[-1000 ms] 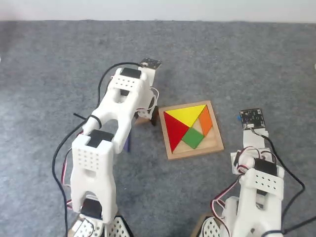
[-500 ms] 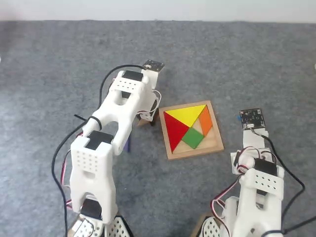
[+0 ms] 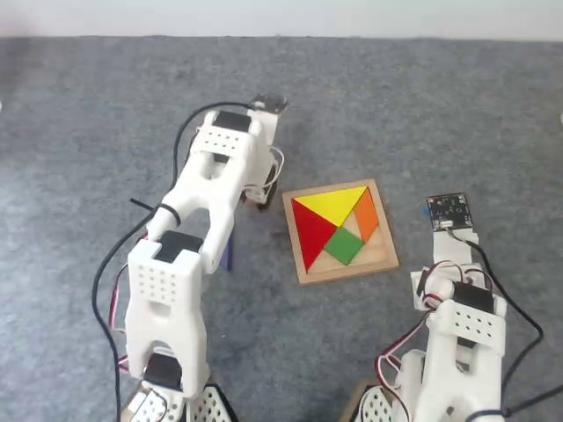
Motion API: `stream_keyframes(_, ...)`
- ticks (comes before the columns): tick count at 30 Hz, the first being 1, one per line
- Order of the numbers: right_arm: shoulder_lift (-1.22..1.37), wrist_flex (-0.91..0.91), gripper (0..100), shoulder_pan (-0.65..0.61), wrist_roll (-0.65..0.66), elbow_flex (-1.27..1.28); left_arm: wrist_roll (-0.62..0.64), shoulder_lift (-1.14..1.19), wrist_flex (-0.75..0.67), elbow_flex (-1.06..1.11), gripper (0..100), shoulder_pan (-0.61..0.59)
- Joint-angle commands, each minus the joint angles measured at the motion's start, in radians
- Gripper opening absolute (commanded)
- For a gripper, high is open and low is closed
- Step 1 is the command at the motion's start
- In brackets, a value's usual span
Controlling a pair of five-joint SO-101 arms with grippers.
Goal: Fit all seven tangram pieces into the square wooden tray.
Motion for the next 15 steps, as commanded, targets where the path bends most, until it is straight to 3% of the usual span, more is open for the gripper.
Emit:
stream_keyframes(1, -0.018, -0.016, 27.0, -0.005, -0.008, -0.021, -0.003, -0.026, 0.086, -0.139, 10, 0.014)
stream_keyframes(8, -0.018, -0.013, 27.0, -0.002, -0.008, -0.021, 0.015, -0.025, 0.141, -0.208, 11, 0.086)
stream_keyframes(12, -0.018, -0.012, 27.0, -0.001, -0.006, -0.018, 0.006, -0.014, 0.08, -0.153, 22, -0.017)
stream_keyframes(15, -0.018, -0.013, 27.0, -0.005, 0.012, -0.018, -0.017, -0.015, 0.003, -0.082, 21, -0.08)
